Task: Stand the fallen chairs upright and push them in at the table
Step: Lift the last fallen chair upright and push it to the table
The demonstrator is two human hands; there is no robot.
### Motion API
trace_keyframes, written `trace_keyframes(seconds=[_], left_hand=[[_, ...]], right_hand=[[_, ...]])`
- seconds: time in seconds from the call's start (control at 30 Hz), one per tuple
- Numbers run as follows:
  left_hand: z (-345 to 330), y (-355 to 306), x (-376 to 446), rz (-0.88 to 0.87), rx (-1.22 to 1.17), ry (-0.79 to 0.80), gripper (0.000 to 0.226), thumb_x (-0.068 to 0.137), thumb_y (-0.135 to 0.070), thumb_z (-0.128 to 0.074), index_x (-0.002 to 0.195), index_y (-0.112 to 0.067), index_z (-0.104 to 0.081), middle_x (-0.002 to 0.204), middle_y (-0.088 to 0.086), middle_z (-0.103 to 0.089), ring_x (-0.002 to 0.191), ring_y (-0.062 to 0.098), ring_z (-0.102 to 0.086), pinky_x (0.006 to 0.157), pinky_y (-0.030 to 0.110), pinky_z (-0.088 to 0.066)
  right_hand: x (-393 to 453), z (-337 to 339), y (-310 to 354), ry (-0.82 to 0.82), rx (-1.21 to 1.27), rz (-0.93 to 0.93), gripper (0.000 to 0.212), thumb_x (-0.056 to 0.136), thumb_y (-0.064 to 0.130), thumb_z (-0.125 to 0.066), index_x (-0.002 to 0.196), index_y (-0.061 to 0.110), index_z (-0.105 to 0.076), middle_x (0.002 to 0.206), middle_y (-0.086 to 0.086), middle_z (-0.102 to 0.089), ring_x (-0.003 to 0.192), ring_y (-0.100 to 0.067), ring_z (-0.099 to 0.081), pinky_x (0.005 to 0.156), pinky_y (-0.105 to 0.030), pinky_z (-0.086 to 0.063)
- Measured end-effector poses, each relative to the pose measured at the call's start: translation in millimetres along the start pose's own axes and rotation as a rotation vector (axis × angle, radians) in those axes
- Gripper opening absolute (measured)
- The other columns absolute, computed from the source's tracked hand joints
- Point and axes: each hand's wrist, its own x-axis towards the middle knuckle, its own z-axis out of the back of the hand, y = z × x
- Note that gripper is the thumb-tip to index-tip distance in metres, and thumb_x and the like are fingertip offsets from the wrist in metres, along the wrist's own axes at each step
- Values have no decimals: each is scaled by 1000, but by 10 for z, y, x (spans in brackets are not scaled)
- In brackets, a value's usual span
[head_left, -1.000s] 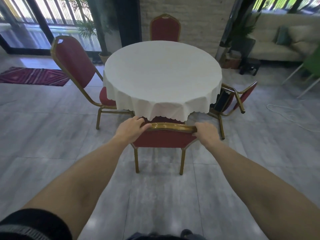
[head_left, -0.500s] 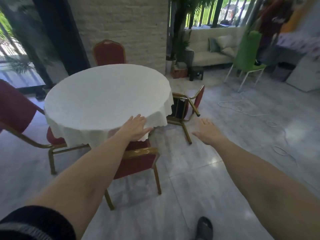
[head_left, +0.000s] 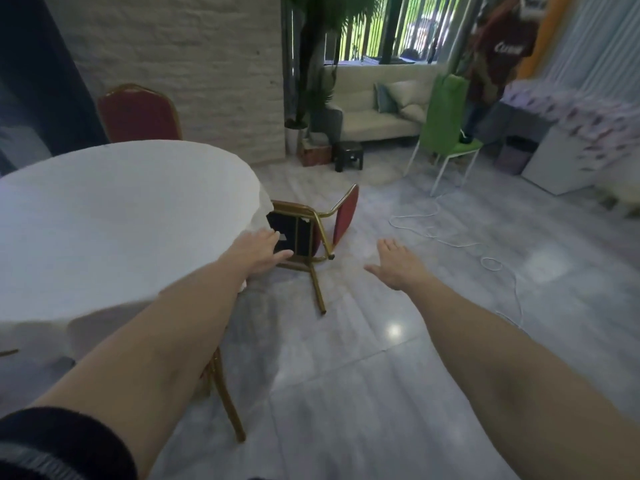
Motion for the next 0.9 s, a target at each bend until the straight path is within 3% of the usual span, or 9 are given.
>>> trace_keyframes(seconds=[0.27,0.53,0.9], left_hand=[[63,-356,1259,-1,-6,83,76,96,-60,-26,152,-8,-18,160,8,-18,149,24,-11,121,44,-15],[81,-277,3061,-4,9,142,76,96,-61,-24,152,-10,-17,161,6,-16,149,23,-9,122,44,-13],[288,-285,5269,-64,-42,172,73,96,-59,-30,150,-10,-23,159,8,-23,145,24,-23,118,41,-21]], right_hand=[[1093,33,-729,39,1,19,80,98,52,-37,153,3,-6,162,-14,-8,150,-29,-5,121,-41,-10],[2731,146,-1350,59,-25,7,76,98,51,-38,152,4,-12,159,-13,-17,148,-29,-12,120,-41,-15],[4786,344,-2092,115,-25,14,72,99,43,-42,152,4,-13,160,-13,-16,148,-28,-12,120,-40,-17]])
